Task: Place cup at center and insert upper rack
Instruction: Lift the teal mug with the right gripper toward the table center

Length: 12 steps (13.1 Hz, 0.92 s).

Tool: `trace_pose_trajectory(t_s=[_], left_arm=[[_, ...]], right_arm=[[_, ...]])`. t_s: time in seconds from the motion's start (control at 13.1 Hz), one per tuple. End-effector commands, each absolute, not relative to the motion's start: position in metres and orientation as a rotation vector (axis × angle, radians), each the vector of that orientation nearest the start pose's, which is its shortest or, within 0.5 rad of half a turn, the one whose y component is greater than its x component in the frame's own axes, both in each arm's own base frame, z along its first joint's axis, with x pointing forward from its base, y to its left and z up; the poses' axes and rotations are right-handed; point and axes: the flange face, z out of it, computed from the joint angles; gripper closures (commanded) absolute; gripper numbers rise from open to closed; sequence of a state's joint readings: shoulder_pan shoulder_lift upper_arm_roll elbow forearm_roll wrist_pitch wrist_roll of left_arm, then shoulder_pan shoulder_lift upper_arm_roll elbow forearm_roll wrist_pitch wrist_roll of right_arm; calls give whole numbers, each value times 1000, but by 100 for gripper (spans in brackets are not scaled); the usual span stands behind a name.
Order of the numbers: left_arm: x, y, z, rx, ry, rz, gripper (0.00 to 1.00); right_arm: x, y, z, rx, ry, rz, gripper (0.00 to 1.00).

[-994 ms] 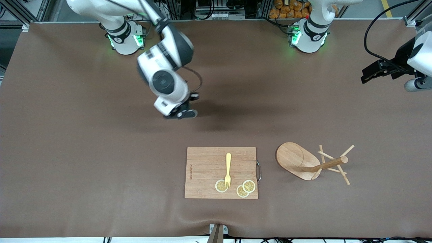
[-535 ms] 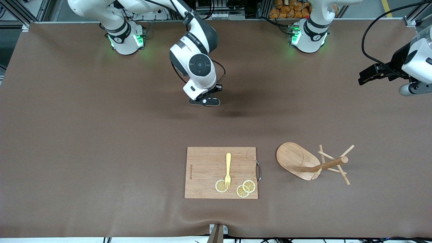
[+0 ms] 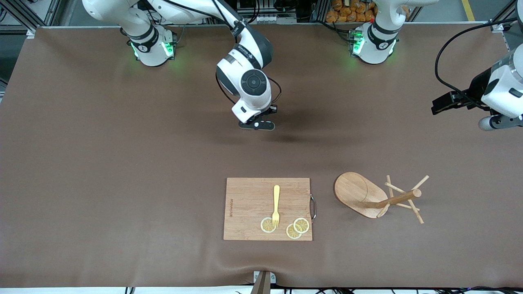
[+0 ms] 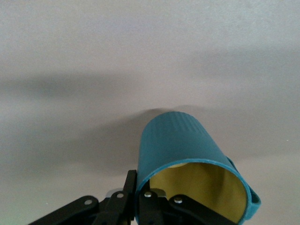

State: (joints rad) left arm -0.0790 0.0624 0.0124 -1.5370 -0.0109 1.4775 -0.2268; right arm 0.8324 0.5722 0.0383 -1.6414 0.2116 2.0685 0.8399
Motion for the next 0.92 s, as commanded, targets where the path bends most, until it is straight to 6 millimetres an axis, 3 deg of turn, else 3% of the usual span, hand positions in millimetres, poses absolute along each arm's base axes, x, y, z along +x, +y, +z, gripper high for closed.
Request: trace_pose_trajectory(t_s=[0.0, 0.46, 0.54, 0.69, 0.84], left_arm=[[565, -38, 599, -3109, -222, 167, 0], [564, -47, 603, -3113, -206, 151, 0], [564, -48, 604, -3113, -206, 148, 0], [563, -50, 606, -3113, -211, 144, 0], [560, -52, 610, -3113, -215, 141, 0]], right_arm=[[430, 533, 261, -3094, 160, 389, 100], [436, 537, 250, -3079, 169, 355, 100], [436, 537, 251, -3079, 169, 355, 92], [437, 536, 251, -3078, 166, 353, 61], [440, 534, 253, -3075, 177, 350, 40]])
